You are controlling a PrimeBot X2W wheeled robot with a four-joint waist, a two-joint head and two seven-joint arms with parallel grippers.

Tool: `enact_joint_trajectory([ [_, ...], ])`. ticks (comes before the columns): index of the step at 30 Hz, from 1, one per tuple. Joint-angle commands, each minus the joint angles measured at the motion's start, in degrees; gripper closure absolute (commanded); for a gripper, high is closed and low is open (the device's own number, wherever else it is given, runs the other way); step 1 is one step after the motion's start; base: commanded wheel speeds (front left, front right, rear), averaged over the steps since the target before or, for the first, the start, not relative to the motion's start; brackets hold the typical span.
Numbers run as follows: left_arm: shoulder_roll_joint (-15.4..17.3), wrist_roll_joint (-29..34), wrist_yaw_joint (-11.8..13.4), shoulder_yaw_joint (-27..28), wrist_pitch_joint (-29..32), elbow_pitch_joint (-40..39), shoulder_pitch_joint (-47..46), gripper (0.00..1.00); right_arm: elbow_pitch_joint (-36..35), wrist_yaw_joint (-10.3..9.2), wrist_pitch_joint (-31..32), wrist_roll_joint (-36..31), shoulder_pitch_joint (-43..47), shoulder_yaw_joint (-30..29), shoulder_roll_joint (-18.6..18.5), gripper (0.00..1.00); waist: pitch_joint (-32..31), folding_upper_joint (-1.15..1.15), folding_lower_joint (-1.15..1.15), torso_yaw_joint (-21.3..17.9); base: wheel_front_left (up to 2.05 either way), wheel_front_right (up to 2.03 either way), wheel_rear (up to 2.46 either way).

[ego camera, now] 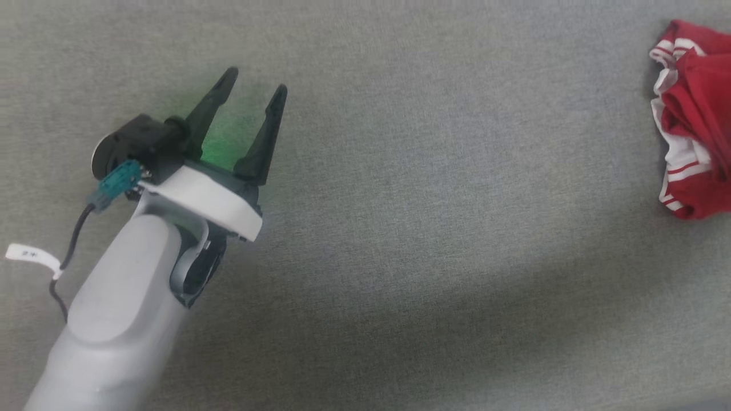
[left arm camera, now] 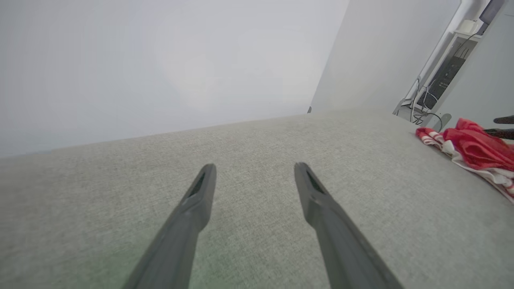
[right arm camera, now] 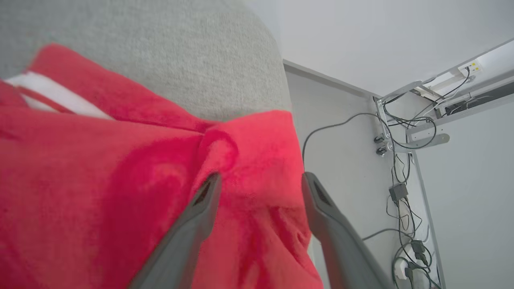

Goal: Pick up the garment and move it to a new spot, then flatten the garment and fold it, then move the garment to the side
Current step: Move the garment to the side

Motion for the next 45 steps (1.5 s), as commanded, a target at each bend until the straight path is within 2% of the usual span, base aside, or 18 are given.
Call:
enact_joint_trajectory([
  [1, 0.13, -0.04, -0.03, 0.98, -0.23, -0.63, 1.46, 0.0, 0.28, -0.13, -0.54, 0.71, -0.75, 0.13, 0.52, 0.0, -1.67, 0.0, 0.0, 0.65, 0.0, 0.0, 0.0],
  [6, -0.05, 0.19, -0.03, 4.39, -0.23, -2.66, 5.63, 0.0, -1.01, -0.13, -2.9, 4.84, 0.66, -0.16, 3.14, 0.0, -5.59, 0.0, 0.0, 2.06, 0.0, 0.0, 0.0],
  [13, 0.23, 1.01, -0.03, 8.63, -0.24, -3.3, 12.67, 0.0, -6.29, -0.13, -6.2, 10.13, 6.22, 4.24, 6.54, 0.0, -11.92, 0.0, 0.0, 4.6, 0.0, 0.0, 0.0],
  [26, 0.25, 2.28, -0.02, 16.82, -0.24, -5.52, 25.91, 0.0, -15.06, -0.13, -13.26, 15.62, 19.01, 7.39, 8.41, 0.0, -22.39, 0.0, 0.0, 9.44, 0.0, 0.0, 0.0],
  [30, -0.05, 4.08, -0.02, 19.44, -0.24, -7.57, 30.59, 0.0, -18.35, -0.13, -14.03, 15.13, 23.78, 5.32, 8.57, 0.0, -24.9, 0.0, 0.0, 10.74, 0.0, 0.0, 0.0],
  [34, -0.53, 4.75, -0.03, 22.13, -0.24, -8.48, 34.98, 0.0, -25.0, -0.13, -14.02, 12.78, 29.86, 0.26, 9.12, 0.0, -26.97, 0.0, 0.0, 11.47, 0.0, 0.0, 0.0],
  [38, -1.26, 4.58, -0.03, 24.71, -0.24, -9.48, 39.43, 0.0, -33.94, -0.13, -14.02, 8.61, 39.6, -7.52, 11.81, 0.0, -29.03, 0.0, 0.0, 12.08, 0.0, 0.0, 0.0],
  [45, -1.59, 3.84, -0.03, 26.85, -0.24, -11.07, 43.24, 0.0, -43.07, -0.13, -14.03, 3.51, 50.56, -14.94, 16.69, 0.0, -29.88, 0.0, 0.0, 12.07, 0.0, 0.0, 0.0],
])
